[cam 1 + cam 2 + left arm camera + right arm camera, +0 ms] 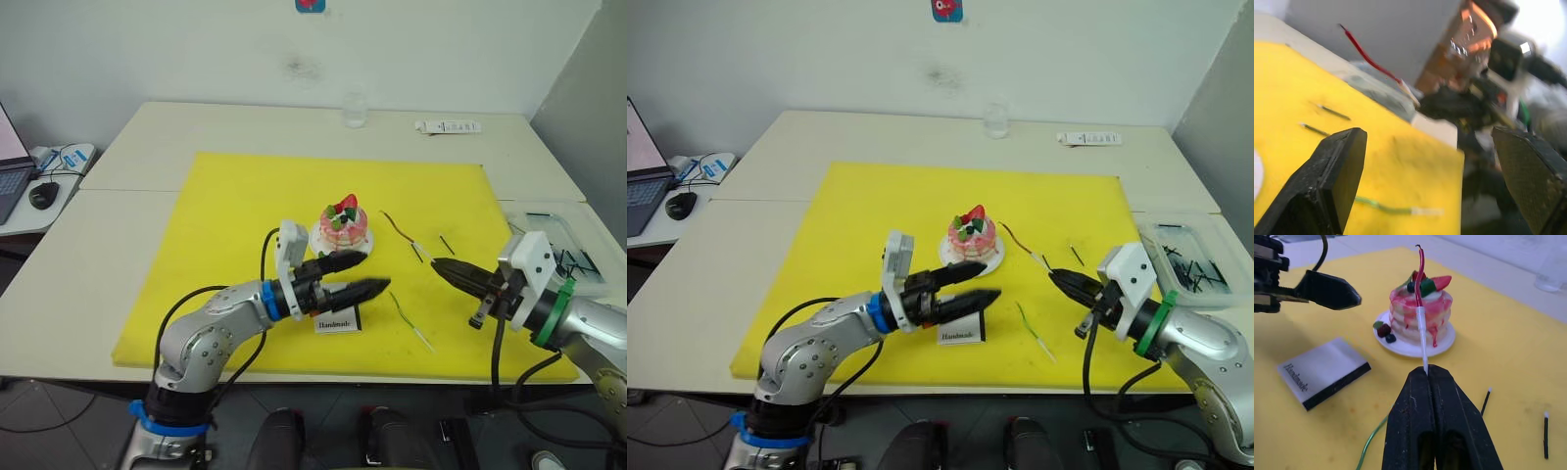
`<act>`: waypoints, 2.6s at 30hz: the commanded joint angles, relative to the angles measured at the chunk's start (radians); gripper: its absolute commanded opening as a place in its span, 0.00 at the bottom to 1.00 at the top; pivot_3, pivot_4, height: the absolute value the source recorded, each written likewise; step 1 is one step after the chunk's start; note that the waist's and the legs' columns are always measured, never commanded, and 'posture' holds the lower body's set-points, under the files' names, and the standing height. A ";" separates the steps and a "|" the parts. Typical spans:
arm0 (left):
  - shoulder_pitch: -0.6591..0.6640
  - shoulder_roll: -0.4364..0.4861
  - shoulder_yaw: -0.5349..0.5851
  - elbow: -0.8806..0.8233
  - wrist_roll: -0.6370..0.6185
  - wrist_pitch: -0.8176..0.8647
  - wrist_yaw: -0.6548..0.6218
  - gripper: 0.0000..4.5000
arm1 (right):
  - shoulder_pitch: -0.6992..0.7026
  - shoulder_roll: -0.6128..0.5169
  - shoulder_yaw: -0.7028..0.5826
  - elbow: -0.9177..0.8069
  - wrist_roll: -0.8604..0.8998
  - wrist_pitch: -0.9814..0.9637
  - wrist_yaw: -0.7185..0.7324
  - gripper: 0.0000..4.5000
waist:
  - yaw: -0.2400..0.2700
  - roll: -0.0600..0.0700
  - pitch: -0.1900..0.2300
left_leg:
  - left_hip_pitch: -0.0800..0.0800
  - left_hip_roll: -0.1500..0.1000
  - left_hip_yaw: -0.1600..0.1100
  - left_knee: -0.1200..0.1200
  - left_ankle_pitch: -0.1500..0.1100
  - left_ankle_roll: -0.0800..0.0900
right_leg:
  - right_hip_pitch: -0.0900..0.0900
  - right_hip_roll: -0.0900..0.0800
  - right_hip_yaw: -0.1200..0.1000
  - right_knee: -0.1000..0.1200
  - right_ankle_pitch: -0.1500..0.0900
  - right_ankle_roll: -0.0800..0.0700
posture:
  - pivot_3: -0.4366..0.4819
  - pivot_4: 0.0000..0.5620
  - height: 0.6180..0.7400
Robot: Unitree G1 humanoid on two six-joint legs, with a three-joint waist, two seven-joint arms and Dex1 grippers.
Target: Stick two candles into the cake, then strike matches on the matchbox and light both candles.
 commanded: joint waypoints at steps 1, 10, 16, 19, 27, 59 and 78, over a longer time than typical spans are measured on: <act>-0.011 -0.060 0.036 -0.012 -0.067 0.016 0.088 0.73 | -0.016 0.017 0.000 -0.035 0.006 -0.023 -0.020 0.00 | 0.000 0.000 0.000 | 0.000 -0.001 0.000 0.000 0.000 0.000 | 0.000 0.000 0.000 0.000 0.000 0.001 | 0.48 0.27 1.00; -0.044 -0.231 0.065 0.033 -0.155 0.019 0.255 0.73 | 0.002 0.058 0.028 -0.012 -0.033 -0.126 -0.005 0.00 | 0.000 0.000 0.000 | 0.001 -0.002 -0.001 0.000 0.000 0.000 | 0.001 0.000 0.000 0.000 0.001 0.003 | 0.48 0.27 1.00; -0.057 -0.282 0.056 0.055 -0.184 0.024 0.293 0.73 | 0.007 0.075 0.047 -0.012 -0.054 -0.168 0.001 0.00 | 0.000 0.000 0.000 | 0.001 -0.003 -0.001 0.000 0.000 0.000 | 0.001 0.000 0.000 0.000 0.000 0.001 | 0.48 0.27 1.00; -0.056 -0.290 0.042 0.062 -0.174 0.019 0.291 0.73 | -0.001 0.078 0.059 -0.016 -0.060 -0.177 0.002 0.00 | 0.000 0.000 0.000 | 0.001 -0.003 -0.001 0.000 0.000 0.000 | 0.001 0.000 0.000 0.000 0.000 0.001 | 0.48 0.27 1.00; -0.048 -0.281 -0.002 0.081 -0.141 0.006 0.260 0.73 | -0.042 0.085 0.075 -0.036 -0.052 -0.151 -0.021 0.00 | 0.000 0.000 0.000 | 0.001 -0.003 -0.001 0.000 0.000 0.000 | 0.001 0.000 0.000 0.000 -0.001 -0.001 | 0.48 0.27 1.00; -0.044 -0.315 0.019 0.084 -0.159 -0.052 0.233 0.15 | -0.116 0.079 0.082 -0.072 -0.003 -0.038 -0.083 0.00 | 0.000 0.000 0.000 | 0.000 -0.002 -0.001 0.000 0.000 0.000 | 0.000 0.000 0.000 -0.001 -0.002 -0.002 | 0.48 0.27 1.00; -0.126 -0.252 0.105 0.117 -0.194 -0.023 0.234 0.00 | -0.041 0.076 0.078 -0.051 -0.010 -0.072 -0.047 0.43 | -0.001 -0.001 0.000 | 0.000 -0.002 -0.003 -0.001 0.000 0.000 | 0.000 0.000 -0.001 -0.001 -0.002 -0.002 | 0.48 0.27 1.00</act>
